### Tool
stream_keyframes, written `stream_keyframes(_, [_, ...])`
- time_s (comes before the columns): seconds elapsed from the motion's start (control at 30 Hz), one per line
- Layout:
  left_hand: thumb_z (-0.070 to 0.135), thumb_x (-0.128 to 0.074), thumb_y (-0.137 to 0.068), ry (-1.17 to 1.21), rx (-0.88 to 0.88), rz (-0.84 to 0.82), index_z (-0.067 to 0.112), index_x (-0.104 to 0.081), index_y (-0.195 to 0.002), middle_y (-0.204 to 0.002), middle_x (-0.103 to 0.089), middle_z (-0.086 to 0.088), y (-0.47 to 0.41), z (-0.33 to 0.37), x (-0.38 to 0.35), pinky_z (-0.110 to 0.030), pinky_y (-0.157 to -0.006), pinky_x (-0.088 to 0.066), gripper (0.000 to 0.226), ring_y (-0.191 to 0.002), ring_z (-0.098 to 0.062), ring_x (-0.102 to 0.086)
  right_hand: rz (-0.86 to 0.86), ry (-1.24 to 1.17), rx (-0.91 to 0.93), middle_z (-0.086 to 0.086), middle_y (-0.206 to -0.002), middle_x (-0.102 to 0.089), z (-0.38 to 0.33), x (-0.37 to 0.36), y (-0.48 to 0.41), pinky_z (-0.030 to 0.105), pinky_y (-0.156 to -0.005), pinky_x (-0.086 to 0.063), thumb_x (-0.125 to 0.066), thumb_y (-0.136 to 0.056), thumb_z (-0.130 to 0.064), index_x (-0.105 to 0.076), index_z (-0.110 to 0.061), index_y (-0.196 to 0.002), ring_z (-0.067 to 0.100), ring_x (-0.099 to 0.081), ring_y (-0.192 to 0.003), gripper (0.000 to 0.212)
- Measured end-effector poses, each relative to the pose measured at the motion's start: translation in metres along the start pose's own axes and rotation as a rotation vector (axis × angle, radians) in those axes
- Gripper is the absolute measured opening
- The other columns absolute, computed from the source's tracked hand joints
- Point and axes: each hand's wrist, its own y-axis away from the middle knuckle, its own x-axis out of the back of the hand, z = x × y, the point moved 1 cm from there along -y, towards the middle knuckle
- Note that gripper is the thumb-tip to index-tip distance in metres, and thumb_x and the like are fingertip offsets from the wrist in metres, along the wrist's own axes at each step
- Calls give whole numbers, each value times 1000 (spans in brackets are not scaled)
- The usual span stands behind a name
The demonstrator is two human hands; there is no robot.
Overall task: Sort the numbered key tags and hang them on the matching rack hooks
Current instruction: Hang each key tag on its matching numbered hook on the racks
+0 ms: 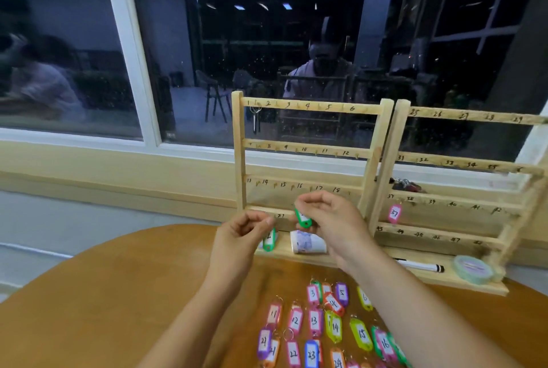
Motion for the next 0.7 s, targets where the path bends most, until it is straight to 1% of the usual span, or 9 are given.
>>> stream_keyframes(0.07, [20, -77, -97, 3, -53, 3, 10, -79, -100, -96, -82, -8, -13, 24, 4, -22, -77, -55, 10, -86, -12, -74, 6, 69, 108, 3, -98, -81, -20, -8, -7, 56, -98, -60, -82, -93, -16, -80, -27, -92, 28, -79, -99, 10])
stream_keyframes(0.1, [21, -76, -98, -6, -82, -4, 10, -79, -100, -96, -82, -7, -19, 37, 5, -22, -79, -57, 11, -89, -12, -75, 20, 108, 166, 1, -96, -80, -32, -11, -11, 52, -96, -61, -83, -92, -17, -80, -27, -91, 25, -78, -98, 10])
stream_keyframes(0.2, [19, -74, -100, -53, -183, -2, 8, -77, -101, -92, -82, -5, -38, 77, 5, -10, -67, -49, 11, -78, -1, -71, 85, 218, 343, -4, -88, -79, -73, -21, -19, 34, -83, -61, -82, -92, -16, -78, -24, -92, 10, -77, -86, 8])
stream_keyframes(0.27, [18, -74, -100, -63, -225, 8, 7, -77, -102, -90, -82, -5, -50, 96, 4, -7, -62, -46, 12, -72, 3, -69, 121, 289, 472, -7, -84, -77, -100, -29, -26, 28, -78, -59, -80, -93, -13, -78, -22, -92, 2, -74, -78, 9])
stream_keyframes(0.33, [19, -75, -100, -81, -260, 24, 7, -78, -100, -88, -82, -6, -62, 110, 4, -8, -60, -45, 13, -68, 4, -66, 167, 344, 573, -8, -81, -76, -120, -36, -34, 28, -78, -60, -78, -95, -12, -77, -22, -91, 1, -74, -76, 10])
stream_keyframes(0.43, [27, -78, -98, -147, -291, 45, 17, -80, -96, -86, -80, -2, -76, 124, 3, -11, -63, -46, 11, -69, 1, -63, 230, 367, 644, -8, -79, -74, -140, -43, -46, 34, -77, -61, -75, -96, -13, -75, -24, -91, 5, -75, -76, 12])
stream_keyframes(0.53, [31, -78, -98, -170, -293, 52, 22, -82, -96, -87, -80, 2, -86, 133, 1, -29, -78, -58, 10, -80, -7, -70, 276, 428, 670, -7, -80, -73, -146, -49, -58, 35, -75, -62, -73, -97, -13, -73, -24, -91, 6, -74, -75, 13])
stream_keyframes(0.6, [34, -78, -97, -190, -301, 62, 25, -83, -96, -88, -80, 3, -92, 137, -1, -41, -87, -61, 10, -88, -17, -74, 290, 472, 665, -7, -78, -71, -144, -52, -65, 39, -71, -63, -73, -97, -14, -71, -26, -90, 11, -74, -75, 14])
stream_keyframes(0.7, [37, -79, -97, -203, -308, 94, 27, -84, -95, -88, -80, 5, -103, 142, -6, -43, -88, -61, 11, -92, -19, -74, 316, 590, 663, -8, -78, -70, -141, -55, -73, 41, -71, -62, -72, -98, -19, -68, -27, -90, 15, -73, -74, 12])
